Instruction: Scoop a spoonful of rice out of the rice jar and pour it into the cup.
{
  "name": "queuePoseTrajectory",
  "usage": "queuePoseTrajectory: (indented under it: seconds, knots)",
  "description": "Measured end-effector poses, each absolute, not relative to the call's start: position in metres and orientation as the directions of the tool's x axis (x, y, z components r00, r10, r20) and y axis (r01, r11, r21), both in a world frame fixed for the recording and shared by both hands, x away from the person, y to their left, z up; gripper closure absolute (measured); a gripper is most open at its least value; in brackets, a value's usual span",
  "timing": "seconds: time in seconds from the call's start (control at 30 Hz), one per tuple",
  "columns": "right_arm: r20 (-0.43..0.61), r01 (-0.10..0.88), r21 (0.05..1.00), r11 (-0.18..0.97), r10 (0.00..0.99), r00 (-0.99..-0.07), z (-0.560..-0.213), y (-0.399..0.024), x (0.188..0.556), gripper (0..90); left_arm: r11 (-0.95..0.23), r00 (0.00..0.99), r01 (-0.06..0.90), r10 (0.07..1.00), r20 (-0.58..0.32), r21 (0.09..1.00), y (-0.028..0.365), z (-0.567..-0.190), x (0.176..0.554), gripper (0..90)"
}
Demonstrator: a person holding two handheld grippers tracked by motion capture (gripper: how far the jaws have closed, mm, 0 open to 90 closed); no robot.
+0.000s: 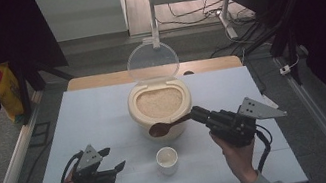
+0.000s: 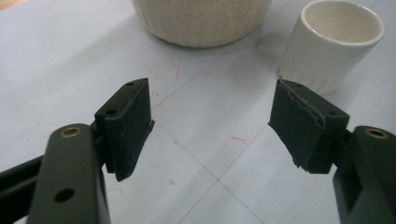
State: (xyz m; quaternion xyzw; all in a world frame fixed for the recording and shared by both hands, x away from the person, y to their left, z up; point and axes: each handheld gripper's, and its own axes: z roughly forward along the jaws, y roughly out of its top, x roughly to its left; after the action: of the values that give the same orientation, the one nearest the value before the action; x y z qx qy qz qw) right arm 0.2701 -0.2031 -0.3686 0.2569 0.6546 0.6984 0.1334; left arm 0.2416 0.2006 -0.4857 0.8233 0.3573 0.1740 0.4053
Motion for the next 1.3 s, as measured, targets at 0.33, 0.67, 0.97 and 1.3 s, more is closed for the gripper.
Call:
queuePoseTrajectory:
  seconds: [0.33, 0.67, 0.97, 1.3]
  knots:
    - [0.182, 0.135, 0.983, -0.124, 0.587, -0.789, -0.354, -0.209, 0.295, 83.2, -0.421, 0.683, 0.458, 0.731, -0.007, 0.783, 0.205, -0.488, 0.242, 28.7]
    - [0.181, 0.146, 0.983, -0.108, 0.664, -0.726, -0.356, -0.212, 0.318, 83.2, -0.424, 0.681, 0.471, 0.732, -0.013, 0.773, 0.206, -0.491, 0.244, 28.2]
    - [0.165, 0.159, 0.984, -0.076, 0.713, -0.681, -0.355, -0.211, 0.33, 83.2, -0.427, 0.68, 0.473, 0.733, -0.012, 0.771, 0.207, -0.491, 0.244, 28.0]
    - [0.114, 0.149, 0.989, -0.022, 0.757, -0.643, -0.352, -0.208, 0.334, 83.2, -0.434, 0.68, 0.479, 0.733, -0.01, 0.763, 0.206, -0.492, 0.245, 27.5]
